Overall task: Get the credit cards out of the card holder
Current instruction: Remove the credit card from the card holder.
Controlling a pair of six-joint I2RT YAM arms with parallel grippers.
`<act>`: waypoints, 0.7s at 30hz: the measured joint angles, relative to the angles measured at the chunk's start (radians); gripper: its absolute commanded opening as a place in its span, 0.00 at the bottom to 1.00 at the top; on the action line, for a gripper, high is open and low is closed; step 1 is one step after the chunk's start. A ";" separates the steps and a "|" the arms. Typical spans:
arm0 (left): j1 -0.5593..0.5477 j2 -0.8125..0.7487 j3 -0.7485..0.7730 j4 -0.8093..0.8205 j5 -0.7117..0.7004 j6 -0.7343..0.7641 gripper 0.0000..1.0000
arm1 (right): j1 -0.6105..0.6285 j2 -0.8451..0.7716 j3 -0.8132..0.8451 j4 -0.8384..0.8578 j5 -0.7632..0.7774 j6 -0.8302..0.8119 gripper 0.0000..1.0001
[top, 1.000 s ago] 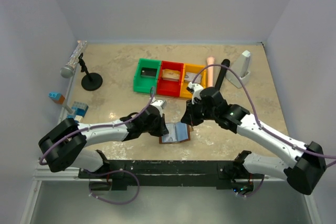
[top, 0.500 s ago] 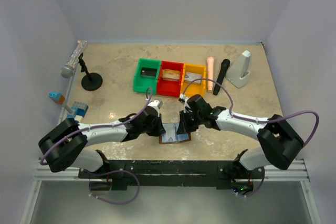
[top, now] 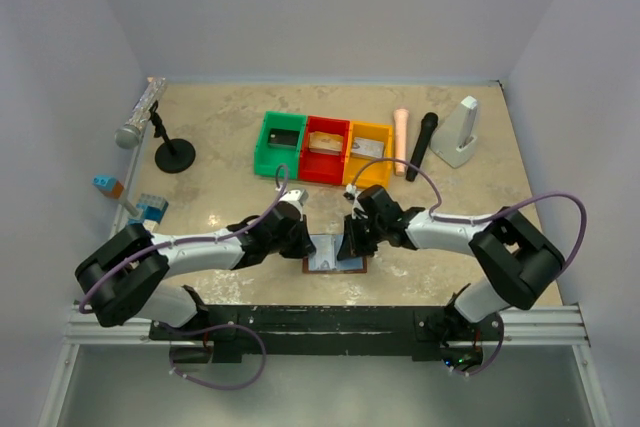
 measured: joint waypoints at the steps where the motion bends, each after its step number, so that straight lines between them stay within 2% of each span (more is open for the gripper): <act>1: 0.001 0.001 0.000 0.001 0.000 -0.002 0.00 | -0.002 0.006 -0.002 0.009 -0.008 0.005 0.00; 7: 0.004 0.000 0.000 0.004 -0.007 -0.015 0.00 | -0.011 0.001 -0.023 0.045 -0.030 0.020 0.00; 12: 0.004 -0.021 -0.002 -0.034 -0.027 -0.012 0.00 | -0.010 -0.072 -0.033 -0.004 0.032 0.011 0.00; 14: 0.004 -0.039 -0.002 -0.067 -0.037 -0.010 0.00 | -0.010 -0.129 -0.032 -0.048 0.072 0.001 0.12; 15: 0.004 -0.049 -0.002 -0.082 -0.042 -0.007 0.00 | -0.010 -0.159 -0.032 -0.069 0.089 -0.006 0.26; 16: 0.004 -0.061 -0.002 -0.096 -0.047 -0.006 0.00 | -0.009 -0.189 -0.029 -0.094 0.111 -0.015 0.36; 18: 0.004 -0.088 -0.002 -0.120 -0.054 -0.006 0.00 | 0.003 -0.240 -0.014 -0.150 0.164 -0.040 0.51; 21: 0.004 -0.132 -0.002 -0.139 -0.061 -0.003 0.00 | 0.047 -0.286 0.030 -0.224 0.246 -0.084 0.64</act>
